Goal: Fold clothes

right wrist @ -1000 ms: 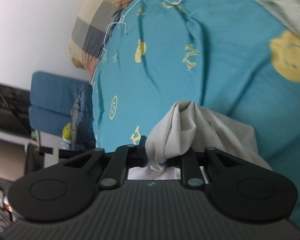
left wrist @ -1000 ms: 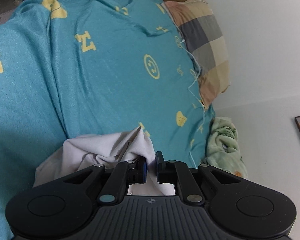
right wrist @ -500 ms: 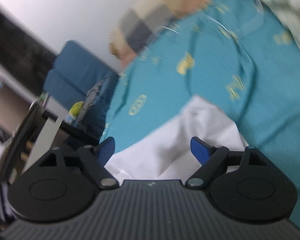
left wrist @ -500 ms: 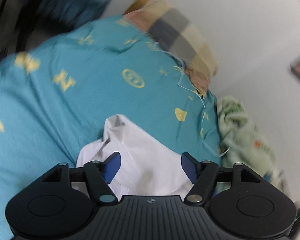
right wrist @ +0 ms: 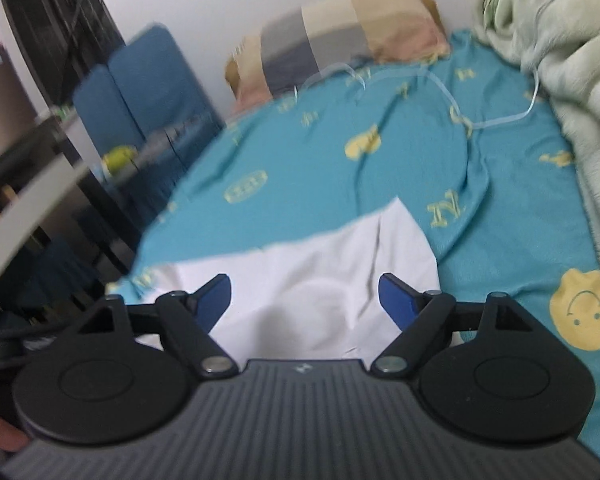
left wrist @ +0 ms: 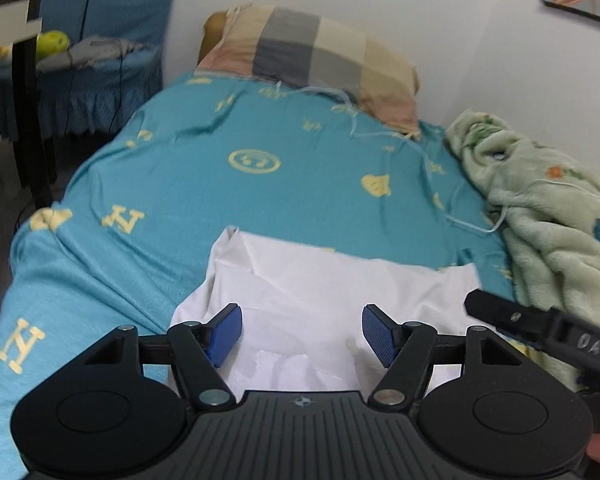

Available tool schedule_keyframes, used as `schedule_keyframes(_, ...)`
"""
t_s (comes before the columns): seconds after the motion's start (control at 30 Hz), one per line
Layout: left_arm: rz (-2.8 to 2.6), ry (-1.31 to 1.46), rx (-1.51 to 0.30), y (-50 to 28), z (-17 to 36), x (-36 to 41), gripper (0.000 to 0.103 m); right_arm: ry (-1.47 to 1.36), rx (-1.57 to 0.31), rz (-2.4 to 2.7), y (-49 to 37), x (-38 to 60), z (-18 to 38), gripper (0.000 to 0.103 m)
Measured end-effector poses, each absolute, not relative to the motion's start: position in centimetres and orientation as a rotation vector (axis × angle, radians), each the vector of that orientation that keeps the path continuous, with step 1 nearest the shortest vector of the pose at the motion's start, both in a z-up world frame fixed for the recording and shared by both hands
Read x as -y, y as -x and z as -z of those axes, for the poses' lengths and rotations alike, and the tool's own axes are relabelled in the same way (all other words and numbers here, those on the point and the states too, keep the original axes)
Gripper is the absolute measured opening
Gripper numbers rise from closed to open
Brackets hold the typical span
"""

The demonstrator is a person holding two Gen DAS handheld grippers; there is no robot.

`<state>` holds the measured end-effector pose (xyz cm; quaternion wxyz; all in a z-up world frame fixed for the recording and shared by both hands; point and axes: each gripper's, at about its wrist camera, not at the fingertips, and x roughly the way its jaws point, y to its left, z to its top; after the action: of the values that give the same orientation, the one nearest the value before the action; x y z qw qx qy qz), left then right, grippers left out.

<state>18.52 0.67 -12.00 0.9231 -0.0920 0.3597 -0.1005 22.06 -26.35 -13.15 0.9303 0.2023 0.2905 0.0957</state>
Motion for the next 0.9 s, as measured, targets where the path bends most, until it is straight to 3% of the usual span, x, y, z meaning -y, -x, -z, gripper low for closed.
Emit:
schedule_keyframes(0.37,0.057,0.077,-0.713,-13.0,10.3,-0.4,0.07,-0.262,-0.616,-0.178,-17.7,25.2,13.1,0.083)
schedule_keyframes(0.9,0.061,0.152,-0.815,-12.3,11.7,-1.4,0.07,-0.212,-0.703,-0.211,-17.3,24.1,14.2,0.082)
